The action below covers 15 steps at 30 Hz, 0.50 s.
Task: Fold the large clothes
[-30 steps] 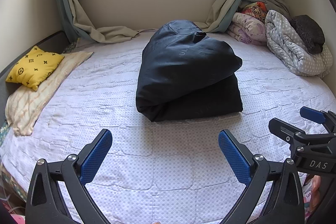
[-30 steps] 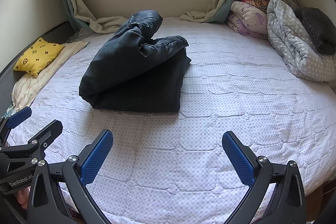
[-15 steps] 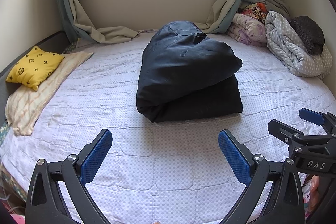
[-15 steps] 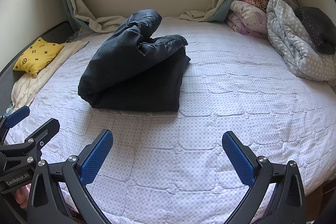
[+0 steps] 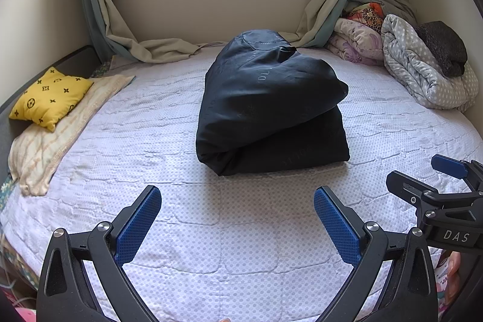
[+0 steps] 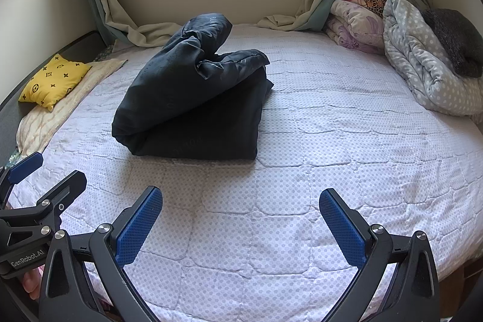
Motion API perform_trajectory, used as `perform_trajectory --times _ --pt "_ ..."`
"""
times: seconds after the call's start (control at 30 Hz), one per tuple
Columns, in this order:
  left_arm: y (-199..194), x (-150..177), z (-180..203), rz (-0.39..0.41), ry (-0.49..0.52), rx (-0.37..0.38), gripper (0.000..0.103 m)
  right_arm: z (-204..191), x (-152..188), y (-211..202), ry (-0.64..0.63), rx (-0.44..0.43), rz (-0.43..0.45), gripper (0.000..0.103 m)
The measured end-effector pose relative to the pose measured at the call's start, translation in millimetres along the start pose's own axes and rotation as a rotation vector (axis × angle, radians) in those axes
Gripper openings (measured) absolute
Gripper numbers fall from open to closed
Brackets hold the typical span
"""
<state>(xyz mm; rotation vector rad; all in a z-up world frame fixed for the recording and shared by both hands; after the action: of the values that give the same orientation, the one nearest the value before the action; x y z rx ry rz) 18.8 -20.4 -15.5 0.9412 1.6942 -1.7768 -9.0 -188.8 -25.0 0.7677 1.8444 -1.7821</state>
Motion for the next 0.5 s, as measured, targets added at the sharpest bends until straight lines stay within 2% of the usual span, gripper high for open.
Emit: perform_trajectory --times 0.5 --pt "0.0 0.6 4.0 0.013 0.022 -0.017 0.103 1.6 1.8 1.8 -0.001 0.001 -0.003 0.103"
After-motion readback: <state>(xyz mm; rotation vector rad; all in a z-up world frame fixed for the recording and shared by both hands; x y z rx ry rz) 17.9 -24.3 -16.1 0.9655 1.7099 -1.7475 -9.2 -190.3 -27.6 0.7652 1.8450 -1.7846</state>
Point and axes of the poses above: each gripper's, at about its wrist camera, not at the fingertips, and y roughly the way its jaws point, z to its right, x to its underside, the point moved 8 cm from there along y, roughly the way its jaws point, and after that the axes turned 5 degrees about -y, right-handed, at the moved point
